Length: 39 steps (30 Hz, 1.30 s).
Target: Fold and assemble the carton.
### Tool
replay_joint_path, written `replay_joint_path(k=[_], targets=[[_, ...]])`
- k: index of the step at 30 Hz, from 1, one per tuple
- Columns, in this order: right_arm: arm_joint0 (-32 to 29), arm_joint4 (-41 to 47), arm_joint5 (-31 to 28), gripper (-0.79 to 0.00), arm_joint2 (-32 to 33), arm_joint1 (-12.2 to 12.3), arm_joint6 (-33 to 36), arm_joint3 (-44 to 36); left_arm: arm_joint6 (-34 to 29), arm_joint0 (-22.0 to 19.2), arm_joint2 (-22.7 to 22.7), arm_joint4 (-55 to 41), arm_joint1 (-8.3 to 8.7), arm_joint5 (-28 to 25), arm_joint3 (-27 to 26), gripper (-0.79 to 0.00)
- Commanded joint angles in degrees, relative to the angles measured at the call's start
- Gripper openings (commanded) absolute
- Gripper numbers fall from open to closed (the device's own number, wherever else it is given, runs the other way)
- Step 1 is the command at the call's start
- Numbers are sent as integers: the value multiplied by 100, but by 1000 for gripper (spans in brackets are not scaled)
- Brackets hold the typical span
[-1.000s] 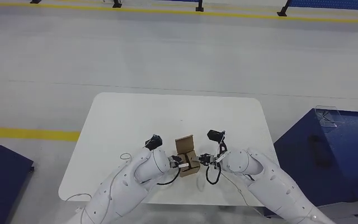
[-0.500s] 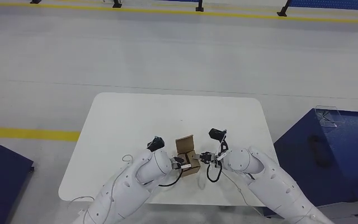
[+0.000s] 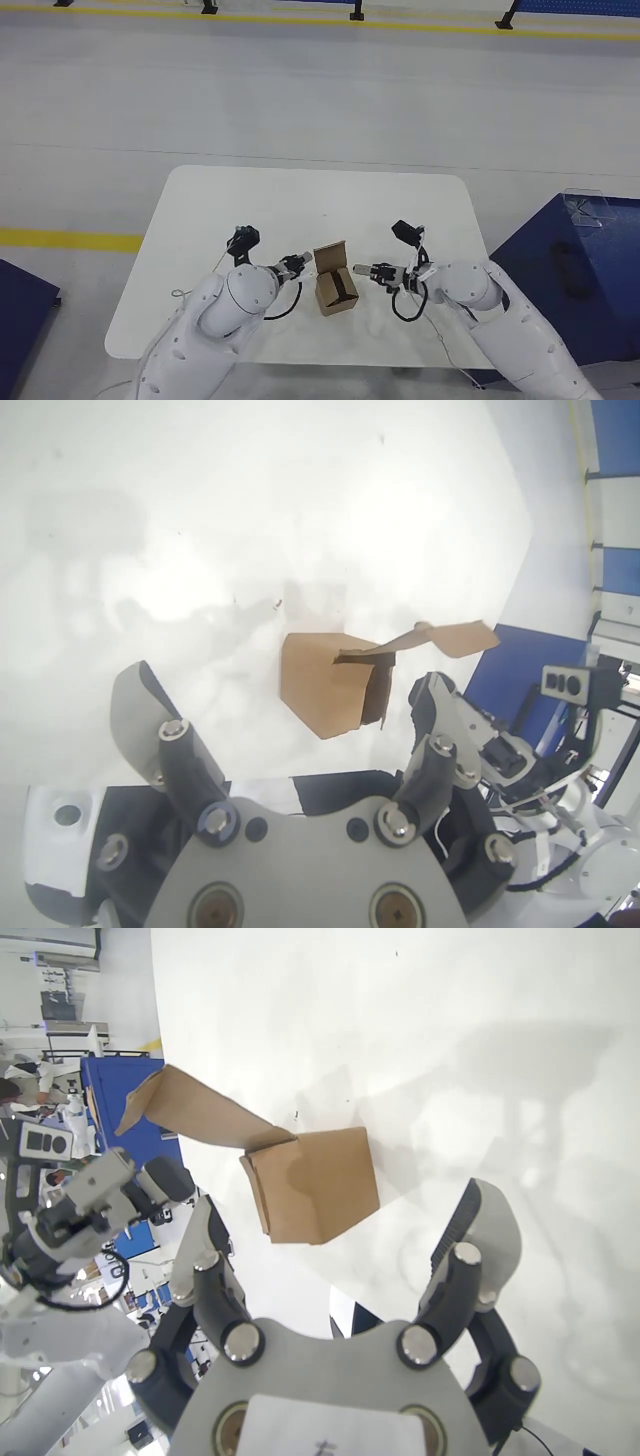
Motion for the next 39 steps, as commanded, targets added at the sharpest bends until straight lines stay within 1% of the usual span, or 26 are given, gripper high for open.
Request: replay_joint_path(k=[1,2,4,8,10,13,17,20,23,26,32,39], targets=[[-188,-111,-211,0,223,86,359,-111,195,5,-105,-5,-18,0,7,0],[-295,-259,-352,0,301,128,476,-187,355,-23,-82,63,-34,0,75,0],[-537,-518,-623,0,422,202,658,-314,511,-123,-18,21,-87,0,379,0],[-943,-1011,-835,0,526,280,601,-597,803,-500,298,-42,-238,0,984,0],[-1096,-1201,-832,0,495,292,542,-720,846,-725,492,-101,-326,0,1387,0],[-1209,-1520,-691,0,333,273,331,-814,845,-1020,741,-237,-460,0,1852,0],[-1196,-1786,-508,0,80,211,57,-774,790,-1276,988,-352,-585,0,2185,0],[-1129,-1911,-327,0,-47,159,-177,-708,701,-1301,1047,-422,-611,-100,2193,0],[-1047,-1889,-246,0,-147,110,-229,-622,500,-1257,1142,-258,-574,-192,2130,0],[-942,-1909,-202,0,-245,63,-275,-527,375,-1150,1095,-159,-522,-174,1916,0],[-783,-1999,-104,0,-370,-14,-386,-428,296,-794,996,61,-416,-83,1384,0],[-622,-2164,39,0,-434,-81,-460,-246,58,-481,991,160,-334,-130,954,0]])
